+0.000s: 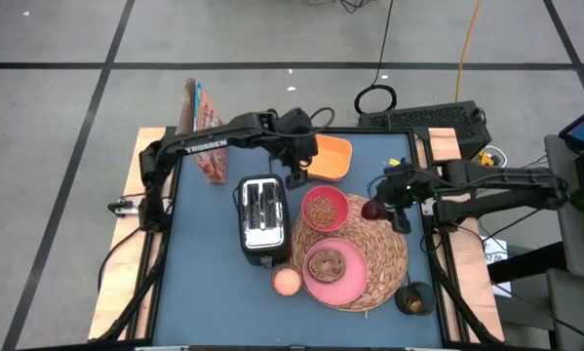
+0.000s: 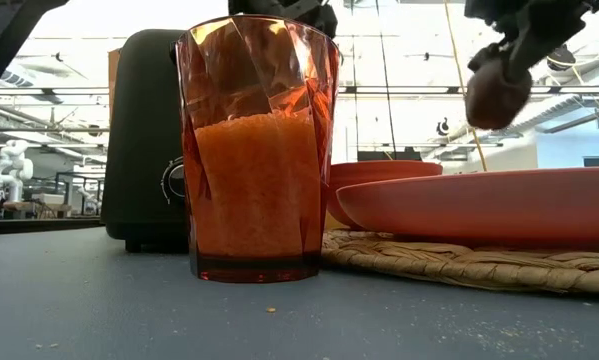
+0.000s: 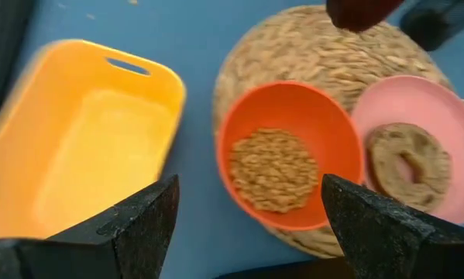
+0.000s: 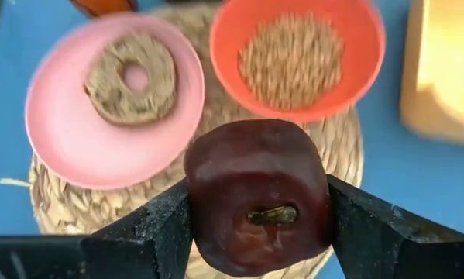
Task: Arrange a breakfast setting
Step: Put the apple on the table mat
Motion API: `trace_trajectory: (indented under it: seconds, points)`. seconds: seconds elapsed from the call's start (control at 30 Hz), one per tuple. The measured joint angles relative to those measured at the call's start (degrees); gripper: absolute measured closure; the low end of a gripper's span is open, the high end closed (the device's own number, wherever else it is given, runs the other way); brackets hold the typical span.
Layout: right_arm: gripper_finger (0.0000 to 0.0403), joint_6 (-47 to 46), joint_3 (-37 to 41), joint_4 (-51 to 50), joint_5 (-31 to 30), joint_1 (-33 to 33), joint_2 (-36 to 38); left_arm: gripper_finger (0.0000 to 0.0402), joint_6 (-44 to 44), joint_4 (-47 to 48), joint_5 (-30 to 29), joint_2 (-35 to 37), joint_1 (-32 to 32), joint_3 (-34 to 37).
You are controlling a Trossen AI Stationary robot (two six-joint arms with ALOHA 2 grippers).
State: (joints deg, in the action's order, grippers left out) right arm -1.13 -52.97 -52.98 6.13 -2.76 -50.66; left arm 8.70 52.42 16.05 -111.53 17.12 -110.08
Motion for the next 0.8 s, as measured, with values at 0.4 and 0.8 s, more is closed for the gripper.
trace_trajectory:
  seconds: [0.4,0.8]
  points:
    - [0.0164,-3.1,0.0,-1.2,-0.1,0.0,-11.8,0.0082,0.4,0.1,-2.2,3.0,-0.4,0.0]
    - [0.0163,-5.3,6.1,11.2,-0.3,2.2,-16.2,0.0082,0.4,0.1,-2.2,3.0,-0.7,0.0]
